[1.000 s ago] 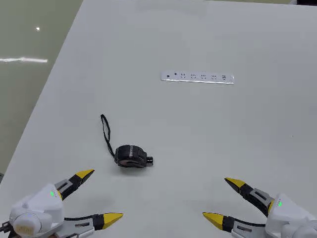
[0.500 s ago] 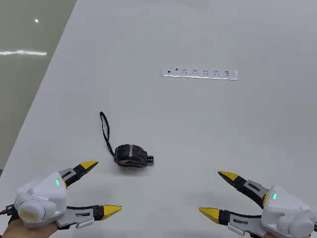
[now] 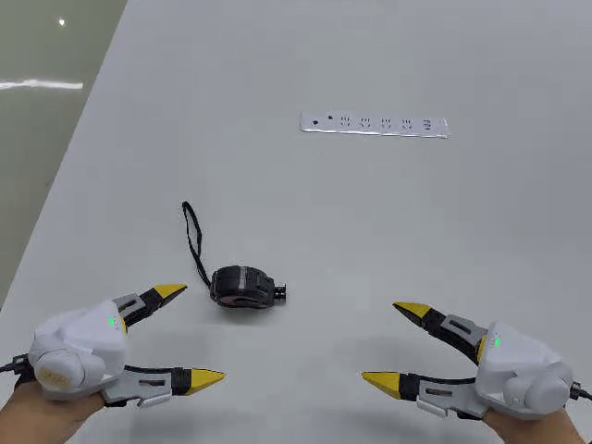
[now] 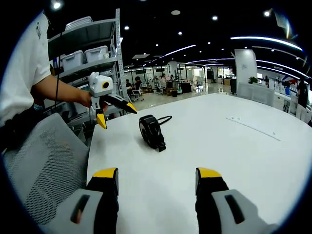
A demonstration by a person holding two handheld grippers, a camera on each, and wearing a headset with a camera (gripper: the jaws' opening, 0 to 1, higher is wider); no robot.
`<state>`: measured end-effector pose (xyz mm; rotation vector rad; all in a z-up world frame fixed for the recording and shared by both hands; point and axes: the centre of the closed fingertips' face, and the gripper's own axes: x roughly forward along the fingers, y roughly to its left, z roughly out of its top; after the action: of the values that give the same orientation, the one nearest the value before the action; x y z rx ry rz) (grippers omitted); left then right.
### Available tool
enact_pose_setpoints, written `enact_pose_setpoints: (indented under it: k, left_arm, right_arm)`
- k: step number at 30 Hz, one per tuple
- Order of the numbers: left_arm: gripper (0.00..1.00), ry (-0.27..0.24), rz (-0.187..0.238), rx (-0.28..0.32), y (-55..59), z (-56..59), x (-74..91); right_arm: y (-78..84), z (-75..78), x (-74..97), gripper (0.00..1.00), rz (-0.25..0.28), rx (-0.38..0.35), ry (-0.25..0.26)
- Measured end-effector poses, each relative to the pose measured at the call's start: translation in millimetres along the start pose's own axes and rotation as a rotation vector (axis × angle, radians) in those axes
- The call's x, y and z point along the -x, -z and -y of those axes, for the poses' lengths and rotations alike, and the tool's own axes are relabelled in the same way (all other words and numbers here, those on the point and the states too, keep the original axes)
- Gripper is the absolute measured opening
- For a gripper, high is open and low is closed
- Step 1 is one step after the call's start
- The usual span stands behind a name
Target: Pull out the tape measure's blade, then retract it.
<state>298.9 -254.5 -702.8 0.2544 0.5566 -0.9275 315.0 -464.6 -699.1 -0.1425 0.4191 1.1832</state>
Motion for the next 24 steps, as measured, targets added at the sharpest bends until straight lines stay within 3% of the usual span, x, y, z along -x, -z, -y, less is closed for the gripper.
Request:
enact_pose_setpoints:
  k: [19,24]
  left_arm:
    - [0.73,0.056,-0.037,-0.050,0.5,-24.8,-19.0]
    - [0.73,0.097,-0.048,-0.063,1.7,-24.8,-23.1]
  right_arm:
    - [5.6,2.6,-34.9,0.61,-0.031,0.055,-0.100]
    - [5.5,3.5,-42.2,0.61,-0.031,0.057,-0.116]
